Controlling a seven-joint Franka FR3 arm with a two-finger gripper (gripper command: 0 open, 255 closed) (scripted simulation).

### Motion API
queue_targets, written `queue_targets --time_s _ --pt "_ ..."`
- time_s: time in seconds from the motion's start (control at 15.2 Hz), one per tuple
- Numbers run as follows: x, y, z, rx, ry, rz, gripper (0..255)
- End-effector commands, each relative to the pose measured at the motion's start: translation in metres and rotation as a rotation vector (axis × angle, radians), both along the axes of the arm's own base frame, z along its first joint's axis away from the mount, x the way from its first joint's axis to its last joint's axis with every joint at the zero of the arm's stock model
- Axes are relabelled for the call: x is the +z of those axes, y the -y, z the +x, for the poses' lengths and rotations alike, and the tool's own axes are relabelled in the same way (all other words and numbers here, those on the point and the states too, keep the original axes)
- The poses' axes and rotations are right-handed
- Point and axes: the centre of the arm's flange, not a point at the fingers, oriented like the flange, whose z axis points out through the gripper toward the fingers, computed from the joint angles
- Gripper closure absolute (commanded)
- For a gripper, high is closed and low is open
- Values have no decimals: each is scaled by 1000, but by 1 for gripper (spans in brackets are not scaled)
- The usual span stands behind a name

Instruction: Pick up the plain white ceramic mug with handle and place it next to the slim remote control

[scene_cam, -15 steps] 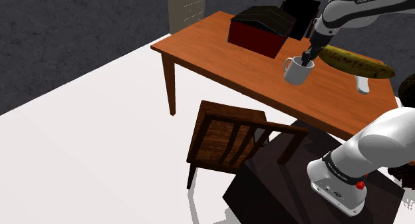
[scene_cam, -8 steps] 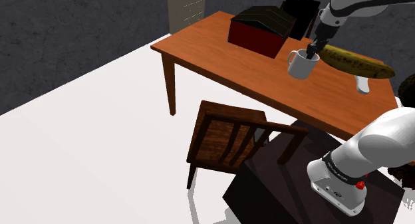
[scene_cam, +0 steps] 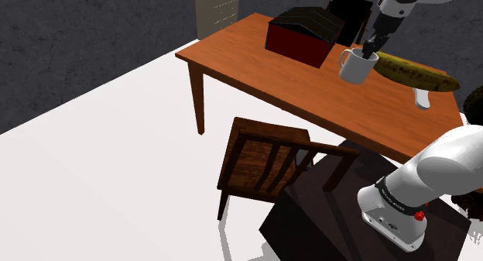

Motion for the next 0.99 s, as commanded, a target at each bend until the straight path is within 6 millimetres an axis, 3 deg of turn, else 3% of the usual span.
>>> queue_targets --time_s 0.0,0.07,0.92 --pt "11 0 1 0 0 0 255" --pt "15 0 1 0 0 0 255" --pt "16 119 -123 0 0 0 255"
